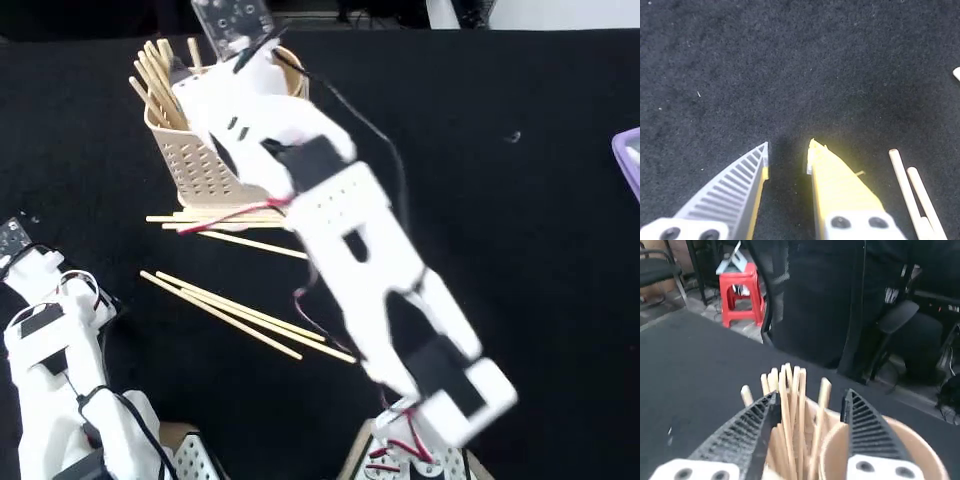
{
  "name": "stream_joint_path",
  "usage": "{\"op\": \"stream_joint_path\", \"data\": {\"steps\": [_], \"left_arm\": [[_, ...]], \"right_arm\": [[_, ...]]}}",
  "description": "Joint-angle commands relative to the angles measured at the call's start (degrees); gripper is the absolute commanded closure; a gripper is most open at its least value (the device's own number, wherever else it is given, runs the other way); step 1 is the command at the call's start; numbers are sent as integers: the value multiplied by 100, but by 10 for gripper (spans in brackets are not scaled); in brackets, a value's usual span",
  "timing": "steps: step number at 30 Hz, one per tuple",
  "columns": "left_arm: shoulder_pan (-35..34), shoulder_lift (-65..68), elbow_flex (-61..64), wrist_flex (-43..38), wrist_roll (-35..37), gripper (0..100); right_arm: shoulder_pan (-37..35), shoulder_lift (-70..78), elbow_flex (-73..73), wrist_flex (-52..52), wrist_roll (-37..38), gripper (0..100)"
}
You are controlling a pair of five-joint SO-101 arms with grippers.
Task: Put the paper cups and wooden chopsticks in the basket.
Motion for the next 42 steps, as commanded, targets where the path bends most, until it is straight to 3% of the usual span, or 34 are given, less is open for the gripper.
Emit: {"op": "stream_joint_path", "data": {"steps": [1, 4, 8, 14, 19, 34, 37, 42], "left_arm": [[75, -123, -13, -35, 9, 866], [75, -123, -13, -35, 9, 866], [75, -123, -31, -35, 9, 866], [84, -123, -31, -35, 9, 866], [84, -123, -22, -44, 9, 866], [84, -123, -22, -44, 9, 866], [84, -123, -22, -44, 9, 866], [84, -123, -22, -44, 9, 866]], "right_arm": [[-149, -1182, 154, 1776, 0, 797], [-571, -1736, 875, 3059, 9, 794], [-1108, -2105, 2457, 3349, 26, 793], [-1248, -2132, 5218, 1354, 580, 793], [-1248, -2123, 6554, -79, 615, 796], [-1116, 198, 5429, -255, 949, 797], [-1116, 259, 5305, 9, 1345, 805], [-905, 259, 5156, 352, 2101, 989]]}}
